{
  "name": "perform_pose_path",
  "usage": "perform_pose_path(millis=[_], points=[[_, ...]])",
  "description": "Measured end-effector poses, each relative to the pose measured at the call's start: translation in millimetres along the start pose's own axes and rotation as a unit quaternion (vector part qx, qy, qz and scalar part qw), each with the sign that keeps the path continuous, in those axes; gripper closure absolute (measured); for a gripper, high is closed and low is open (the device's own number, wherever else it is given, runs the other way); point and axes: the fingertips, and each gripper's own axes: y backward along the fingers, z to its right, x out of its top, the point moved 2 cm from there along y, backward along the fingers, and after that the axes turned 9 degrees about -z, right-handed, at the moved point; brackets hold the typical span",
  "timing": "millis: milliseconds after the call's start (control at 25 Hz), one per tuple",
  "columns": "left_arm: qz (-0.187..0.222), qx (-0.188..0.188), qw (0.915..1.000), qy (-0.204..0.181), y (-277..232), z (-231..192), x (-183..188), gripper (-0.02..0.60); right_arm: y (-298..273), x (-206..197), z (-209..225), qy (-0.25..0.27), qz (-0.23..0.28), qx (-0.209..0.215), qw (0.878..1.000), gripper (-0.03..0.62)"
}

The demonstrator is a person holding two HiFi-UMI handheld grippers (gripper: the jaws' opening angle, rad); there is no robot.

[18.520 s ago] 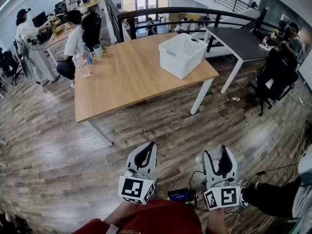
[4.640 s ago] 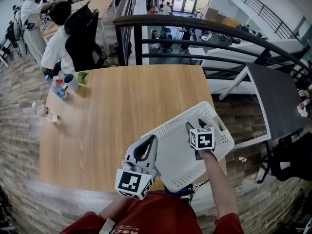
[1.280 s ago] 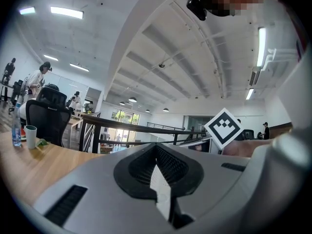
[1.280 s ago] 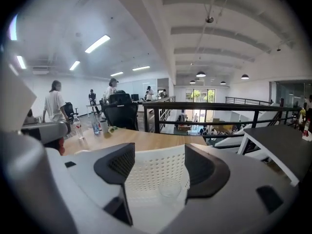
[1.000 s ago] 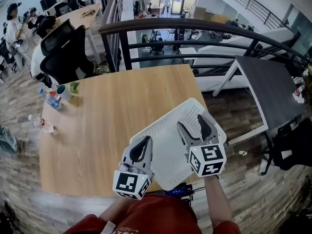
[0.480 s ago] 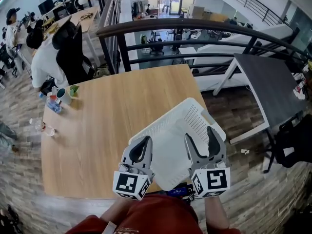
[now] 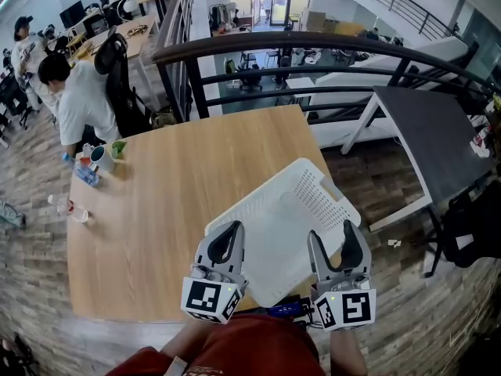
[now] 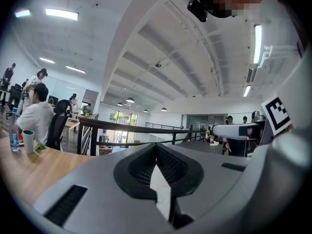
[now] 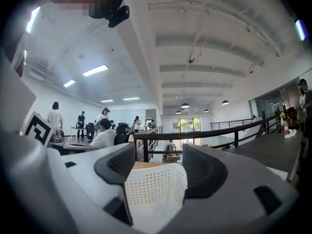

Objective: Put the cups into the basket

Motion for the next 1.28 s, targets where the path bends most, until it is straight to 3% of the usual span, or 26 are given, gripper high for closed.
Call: perform_pose_path(millis=[400,880,1280], points=[[-0.006,-0.002,1.0,-0.004,1,6,-3,0.575,19,8,-11,0.012,0.066,0.016,0.998,0.293],[-0.009,-0.006,0.9999,-0.002,-1,10,-5,0.575,24,6,-13,0.03,0.083,0.005,0.996,0.296],[-0.009,-0.002,1.0,-0.002,-2,10,-5,0.574,21,2,-11,0.034,0.083,0.004,0.996,0.374]])
